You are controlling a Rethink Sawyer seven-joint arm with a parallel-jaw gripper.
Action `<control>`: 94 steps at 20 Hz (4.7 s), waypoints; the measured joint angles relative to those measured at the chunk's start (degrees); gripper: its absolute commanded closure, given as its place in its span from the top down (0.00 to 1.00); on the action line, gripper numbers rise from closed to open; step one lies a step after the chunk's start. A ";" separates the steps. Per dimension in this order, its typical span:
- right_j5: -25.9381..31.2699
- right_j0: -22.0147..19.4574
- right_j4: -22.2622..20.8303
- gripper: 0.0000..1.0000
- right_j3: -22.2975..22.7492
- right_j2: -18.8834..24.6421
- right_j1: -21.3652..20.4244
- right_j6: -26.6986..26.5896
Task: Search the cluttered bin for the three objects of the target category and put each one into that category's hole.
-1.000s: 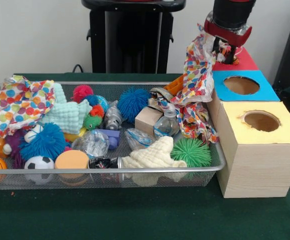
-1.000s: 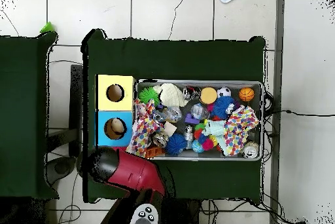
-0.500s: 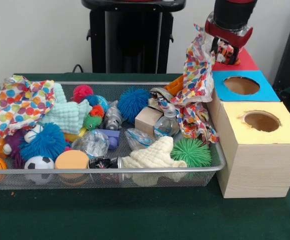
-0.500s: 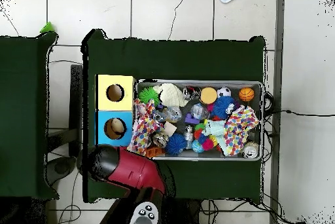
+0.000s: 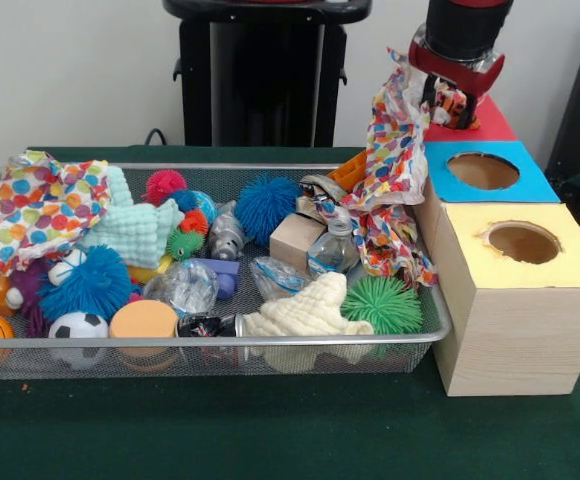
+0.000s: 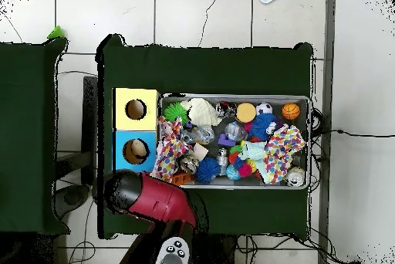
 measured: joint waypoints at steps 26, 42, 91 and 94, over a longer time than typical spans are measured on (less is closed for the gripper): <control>-8.34 -9.90 -8.44 1.00 6.83 7.66 -5.08 -0.01; -16.93 -23.32 -7.11 1.00 17.42 15.60 -10.99 -0.01; -8.73 -16.50 -2.37 0.00 19.00 15.37 -20.38 4.31; -10.04 -16.38 -2.22 0.00 19.04 15.31 -20.10 4.31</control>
